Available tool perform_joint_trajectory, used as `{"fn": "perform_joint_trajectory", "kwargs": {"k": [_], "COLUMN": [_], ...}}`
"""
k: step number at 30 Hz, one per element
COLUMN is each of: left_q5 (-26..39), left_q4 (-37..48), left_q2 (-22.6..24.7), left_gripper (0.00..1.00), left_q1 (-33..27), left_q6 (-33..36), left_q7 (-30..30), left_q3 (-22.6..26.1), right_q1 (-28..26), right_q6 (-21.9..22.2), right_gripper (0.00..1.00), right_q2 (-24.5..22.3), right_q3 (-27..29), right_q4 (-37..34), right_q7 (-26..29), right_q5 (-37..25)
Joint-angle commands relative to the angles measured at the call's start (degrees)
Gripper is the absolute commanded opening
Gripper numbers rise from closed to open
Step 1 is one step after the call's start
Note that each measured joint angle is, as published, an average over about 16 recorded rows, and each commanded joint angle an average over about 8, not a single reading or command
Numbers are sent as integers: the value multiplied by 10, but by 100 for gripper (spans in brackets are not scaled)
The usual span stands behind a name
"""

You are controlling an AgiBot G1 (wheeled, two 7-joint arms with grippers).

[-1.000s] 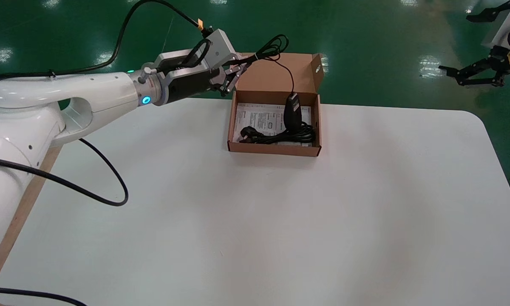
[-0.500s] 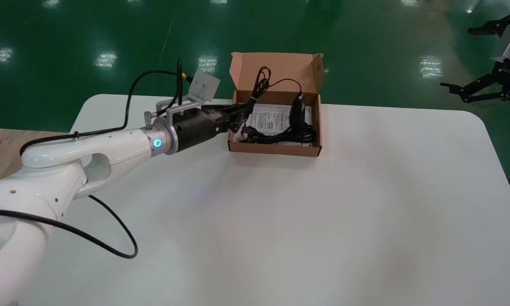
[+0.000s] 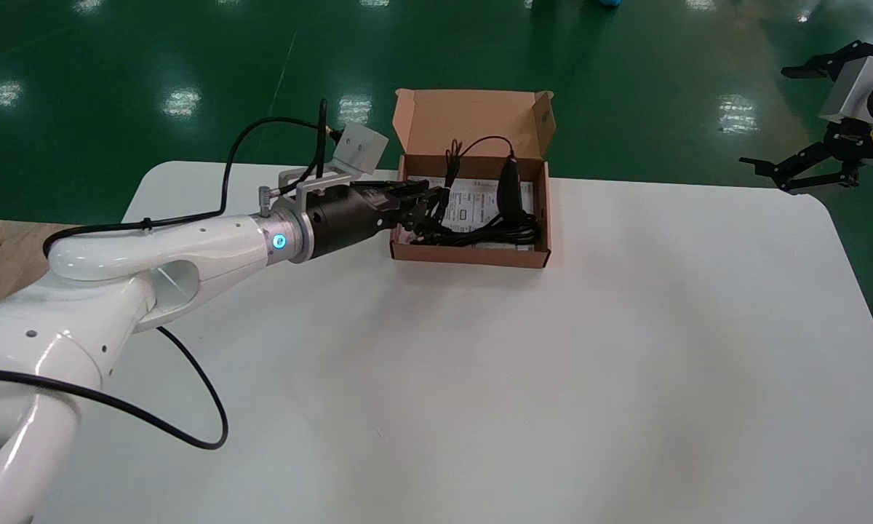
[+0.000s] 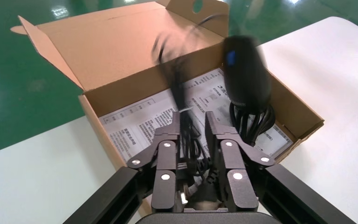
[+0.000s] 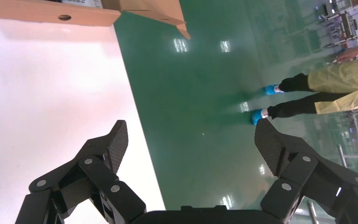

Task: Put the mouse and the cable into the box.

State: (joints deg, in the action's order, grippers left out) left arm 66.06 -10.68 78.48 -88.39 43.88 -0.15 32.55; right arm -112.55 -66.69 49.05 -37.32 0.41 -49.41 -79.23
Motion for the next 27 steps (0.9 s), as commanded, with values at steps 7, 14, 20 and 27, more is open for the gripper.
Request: {"fn": "perform_joint_trajectory", "kwargs": {"k": [7, 14, 20, 27], "left_q5": [-1, -17, -41, -69], "left_q4": [-3, -42, -105, -179], "left_q2": [-3, -29, -73, -123], "left_gripper": [100, 100, 100, 100], "left_q1": [1, 17, 44, 76], "left_q6": [1, 28, 69, 118], "left_q7": [-1, -8, -18, -30], "left_q3": [1, -11, -27, -47], "right_q1": [3, 43, 94, 153], "right_q6": [-2, -16, -35, -58], "right_gripper": [100, 100, 100, 100], "right_q2": [0, -11, -25, -42], "right_q3": [1, 18, 39, 64], "right_q4": [3, 60, 134, 219], "right_q7": [3, 50, 110, 181], "right_q5": [2, 31, 69, 112]}}
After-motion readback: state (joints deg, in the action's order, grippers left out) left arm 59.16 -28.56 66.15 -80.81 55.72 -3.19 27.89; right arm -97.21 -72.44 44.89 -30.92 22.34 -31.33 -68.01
